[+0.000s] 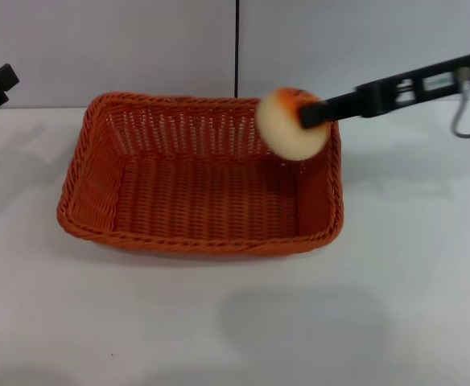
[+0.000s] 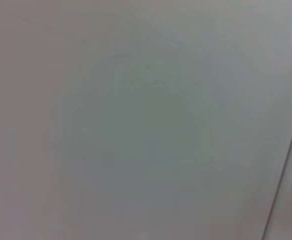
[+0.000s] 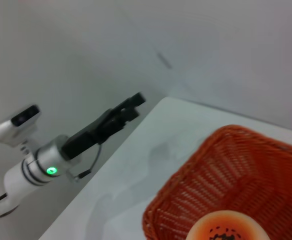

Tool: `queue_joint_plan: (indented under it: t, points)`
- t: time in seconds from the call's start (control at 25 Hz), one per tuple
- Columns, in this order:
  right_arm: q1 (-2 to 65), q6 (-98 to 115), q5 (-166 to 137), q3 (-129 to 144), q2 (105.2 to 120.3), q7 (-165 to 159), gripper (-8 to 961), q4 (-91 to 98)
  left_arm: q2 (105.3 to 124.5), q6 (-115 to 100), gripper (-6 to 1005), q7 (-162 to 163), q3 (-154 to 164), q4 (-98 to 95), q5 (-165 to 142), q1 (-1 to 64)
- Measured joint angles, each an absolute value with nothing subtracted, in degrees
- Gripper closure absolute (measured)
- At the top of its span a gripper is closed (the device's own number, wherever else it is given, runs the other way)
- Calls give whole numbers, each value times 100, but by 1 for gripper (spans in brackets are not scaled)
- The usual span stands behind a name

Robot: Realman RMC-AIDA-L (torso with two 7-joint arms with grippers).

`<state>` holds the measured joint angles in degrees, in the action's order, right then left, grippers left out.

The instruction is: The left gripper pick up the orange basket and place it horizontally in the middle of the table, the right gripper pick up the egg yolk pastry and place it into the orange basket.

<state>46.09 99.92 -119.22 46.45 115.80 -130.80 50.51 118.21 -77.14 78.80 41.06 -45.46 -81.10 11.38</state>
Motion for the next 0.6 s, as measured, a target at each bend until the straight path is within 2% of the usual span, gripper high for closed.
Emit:
queue_joint_plan:
  t: [0.16, 0.36, 0.6]
  points:
    - [4725, 9656, -11959, 4768, 11591, -12889, 906, 4748, 11822, -7815, 193, 7695, 4085, -4462, -8111, 1108]
    - [4460, 9518, -11846, 4615, 11599, -12706, 784, 4977, 11810, -7889, 193, 7640, 4053, -4396, -8125, 1080]
    - [3911, 9646, -11270, 4537, 11576, -12549, 559, 5405, 11804, -7903, 193, 7524, 4037, -4393, -8136, 1017]
